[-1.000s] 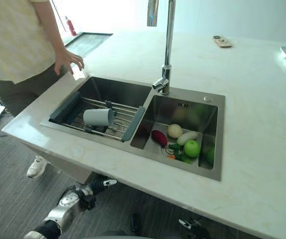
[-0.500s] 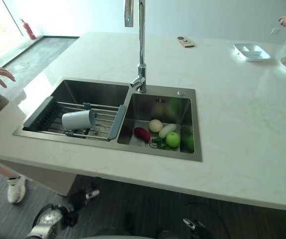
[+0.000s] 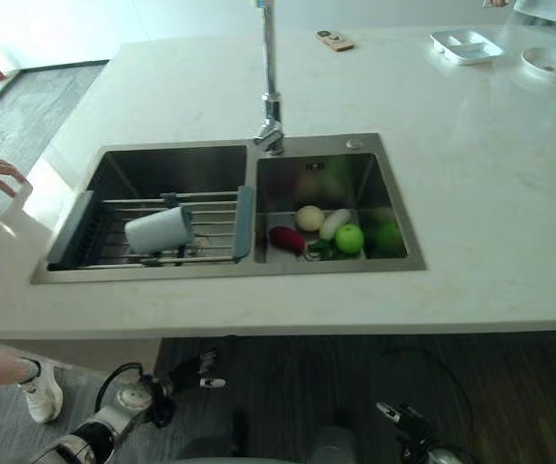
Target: Place the dishes in the dishwasher.
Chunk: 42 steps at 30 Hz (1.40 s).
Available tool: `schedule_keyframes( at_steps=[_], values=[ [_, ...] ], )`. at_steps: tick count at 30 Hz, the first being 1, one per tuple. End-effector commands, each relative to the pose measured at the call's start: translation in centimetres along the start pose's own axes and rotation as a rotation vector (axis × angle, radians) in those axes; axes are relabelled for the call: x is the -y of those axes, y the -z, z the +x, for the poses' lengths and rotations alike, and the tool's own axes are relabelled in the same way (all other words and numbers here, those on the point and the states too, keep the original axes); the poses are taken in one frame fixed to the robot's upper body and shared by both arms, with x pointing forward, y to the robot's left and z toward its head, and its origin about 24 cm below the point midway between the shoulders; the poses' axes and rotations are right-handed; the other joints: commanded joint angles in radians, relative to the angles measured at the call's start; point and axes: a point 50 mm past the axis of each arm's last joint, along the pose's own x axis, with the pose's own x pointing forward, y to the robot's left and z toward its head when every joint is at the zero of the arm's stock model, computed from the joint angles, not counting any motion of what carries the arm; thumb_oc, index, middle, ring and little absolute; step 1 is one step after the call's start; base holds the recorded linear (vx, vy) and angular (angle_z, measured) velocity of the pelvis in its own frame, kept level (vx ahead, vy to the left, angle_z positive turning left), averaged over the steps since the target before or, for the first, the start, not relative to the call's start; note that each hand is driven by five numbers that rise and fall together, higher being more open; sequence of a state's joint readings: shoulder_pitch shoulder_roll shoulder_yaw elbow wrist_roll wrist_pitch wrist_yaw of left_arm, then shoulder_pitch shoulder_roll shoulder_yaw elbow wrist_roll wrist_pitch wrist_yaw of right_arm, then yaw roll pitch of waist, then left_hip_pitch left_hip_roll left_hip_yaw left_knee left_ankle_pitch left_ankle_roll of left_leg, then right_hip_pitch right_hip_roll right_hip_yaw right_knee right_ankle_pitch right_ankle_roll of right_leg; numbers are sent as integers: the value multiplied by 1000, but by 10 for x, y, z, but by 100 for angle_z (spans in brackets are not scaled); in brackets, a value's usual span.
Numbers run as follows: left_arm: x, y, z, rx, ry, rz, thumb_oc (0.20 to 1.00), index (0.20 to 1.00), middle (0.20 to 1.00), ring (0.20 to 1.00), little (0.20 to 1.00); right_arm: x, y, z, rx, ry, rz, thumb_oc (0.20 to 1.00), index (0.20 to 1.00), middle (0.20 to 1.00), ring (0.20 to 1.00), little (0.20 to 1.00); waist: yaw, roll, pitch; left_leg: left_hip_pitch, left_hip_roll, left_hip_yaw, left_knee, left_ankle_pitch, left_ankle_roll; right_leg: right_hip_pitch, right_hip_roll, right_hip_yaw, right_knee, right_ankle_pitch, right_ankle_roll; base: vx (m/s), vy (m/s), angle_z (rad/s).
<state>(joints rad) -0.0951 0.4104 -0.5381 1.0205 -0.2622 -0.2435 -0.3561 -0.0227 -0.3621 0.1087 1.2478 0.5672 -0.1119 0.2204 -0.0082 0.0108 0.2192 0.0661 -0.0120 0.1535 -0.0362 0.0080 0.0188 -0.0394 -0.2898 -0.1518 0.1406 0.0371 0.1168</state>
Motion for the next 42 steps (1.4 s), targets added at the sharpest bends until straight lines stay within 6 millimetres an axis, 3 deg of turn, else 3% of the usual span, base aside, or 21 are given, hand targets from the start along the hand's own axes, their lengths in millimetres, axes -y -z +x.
schedule_keyframes(
  at_steps=[1, 3, 5, 6, 8, 10, 11, 13, 15, 19, 23, 31, 35, 38, 40, 41, 42],
  values=[
    [-12, 3, -10, 52, -65, -46, 1000, 1000, 1000, 1000, 1000, -13, -13, 5, 33, -50, -70, 1000, 1000, 1000, 1000, 1000, 48, 14, -10, -17, 77, 16, 54, -37, 4, -5, 78, -116, 89, -16, 56, -8, -11, -92],
    [-15, 4, -10, 56, -96, -76, 1000, 1000, 1000, 1000, 1000, -19, -13, 7, 34, -60, -67, 1000, 1000, 1000, 1000, 1000, 58, 10, -6, -21, 71, 32, 41, -33, 13, -14, 106, -146, 124, -48, 38, -18, -46, -38],
    [-19, -2, -7, 60, -115, -89, 1000, 1000, 1000, 1000, 1000, -20, -13, 8, 29, -48, -31, 1000, 1000, 1000, 1000, 1000, 48, 13, -2, -42, 74, 15, 37, -15, -1, 0, 152, -125, 76, -88, 5, -16, -125, -4],
    [-19, -3, -6, 59, -119, -100, 1000, 1000, 1000, 1000, 1000, -18, -12, 7, 24, -40, -18, 1000, 1000, 1000, 1000, 1000, 42, 12, -5, -50, 73, 13, 47, -13, -5, 2, 162, -118, 52, -84, -3, 5, -135, 22],
    [-14, 0, -5, 73, -113, -140, 1000, 1000, 1000, 1000, 1000, -11, -10, 5, 25, -29, -56, 1000, 1000, 1000, 1000, 1000, 17, 1, -1, -65, 53, 33, 158, -62, -6, 14, 159, -104, 6, -67, -13, 53, -52, 31],
    [-6, 2, -5, 89, -93, -139, 1000, 1000, 1000, 1000, 1000, -5, -13, 4, 31, -2, -63, 1000, 1000, 1000, 1000, 1000, 19, -8, 11, -92, 44, 1, 241, -88, -17, 35, 156, -86, -18, -54, -24, 75, 117, -1],
    [-1, 3, -6, 102, -80, -139, 1000, 1000, 1000, 1000, 1000, 1, -19, 3, 42, 15, -44, 1000, 1000, 1000, 1000, 1000, 28, -5, 15, -96, 55, -43, 219, -70, -23, 38, 165, -59, -23, -52, -30, 27, 247, -23],
    [0, 0, -4, 111, -65, -132, 1000, 1000, 1000, 1000, 1000, 7, -22, 2, 49, 19, -54, 1000, 1000, 1000, 1000, 1000, 32, 6, 17, -125, 107, -67, 178, 10, -62, 43, 166, -49, -18, -59, -31, 40, 287, -30],
    [3, -5, 3, 98, -59, -143, 1000, 1000, 1000, 1000, 1000, 3, -17, 3, 40, 22, -38, 1000, 1000, 1000, 1000, 1000, 24, 11, -3, -79, 120, -35, 95, 15, -61, 44, 141, -81, -4, -65, -15, 74, 251, 0],
    [-5, -10, 4, 90, -88, -164, 1000, 1000, 1000, 1000, 1000, -7, -3, 3, -2, -27, -68, 1000, 1000, 1000, 1000, 1000, 25, 0, -6, -45, 111, -29, 87, -8, -48, 27, 95, -89, 8, -36, 21, 26, 110, 15],
    [-6, 7, -1, 49, -136, -272, 1000, 1000, 1000, 1000, 1000, -14, 3, 4, -19, -41, -37, 1000, 1000, 1000, 1000, 1000, 47, -10, -16, -29, 111, -11, 83, -20, -43, 51, 74, -105, -29, -15, 39, 9, -22, 6],
    [-10, 44, -15, -92, -272, -496, 1000, 1000, 1000, 1000, 1000, -11, 1, 4, -9, -4, 9, 1000, 1000, 1000, 1000, 1000, 64, 10, -43, 9, 109, -17, -27, 18, -58, 85, 82, -133, -114, 8, 43, 2, -14, -1],
    [-17, 67, -32, -222, -315, -523, 1000, 1000, 1000, 1000, 1000, -2, -2, 2, -15, 10, -21, 1000, 1000, 1000, 1000, 1000, 71, 30, -45, 8, 109, -17, -29, 22, -59, 93, 80, -142, -118, 1, 41, -5, 12, 3],
    [-34, 92, -59, -344, -446, -581, 1000, 1000, 1000, 1000, 1000, 10, -6, -1, -17, 31, -34, 1000, 1000, 1000, 1000, 1000, 89, 53, -49, 3, 104, -32, -33, 27, -64, 106, 79, -158, -131, -5, 39, -14, 42, 5],
    [-50, 108, -84, -401, -541, -594, 1000, 1000, 1000, 1000, 1000, 16, -7, -2, -18, 36, -50, 1000, 1000, 1000, 1000, 1000, 98, 64, -51, -1, 101, -42, -34, 29, -65, 111, 78, -162, -135, -9, 36, -19, 52, 8],
    [-78, 121, -123, -440, -665, -609, 1000, 1000, 1000, 1000, 1000, 23, -9, -5, -11, 50, -44, 1000, 1000, 1000, 1000, 1000, 117, 77, -53, -7, 94, -61, -35, 32, -65, 118, 77, -171, -142, -11, 37, -32, 38, 8],
    [-82, 122, -128, -447, -689, -607, 1000, 1000, 1000, 1000, 1000, 24, -9, -5, -10, 52, -43, 1000, 1000, 1000, 1000, 1000, 120, 79, -55, -9, 93, -63, -36, 32, -65, 118, 77, -172, -143, -10, 37, -38, 21, 24]
  ],
)
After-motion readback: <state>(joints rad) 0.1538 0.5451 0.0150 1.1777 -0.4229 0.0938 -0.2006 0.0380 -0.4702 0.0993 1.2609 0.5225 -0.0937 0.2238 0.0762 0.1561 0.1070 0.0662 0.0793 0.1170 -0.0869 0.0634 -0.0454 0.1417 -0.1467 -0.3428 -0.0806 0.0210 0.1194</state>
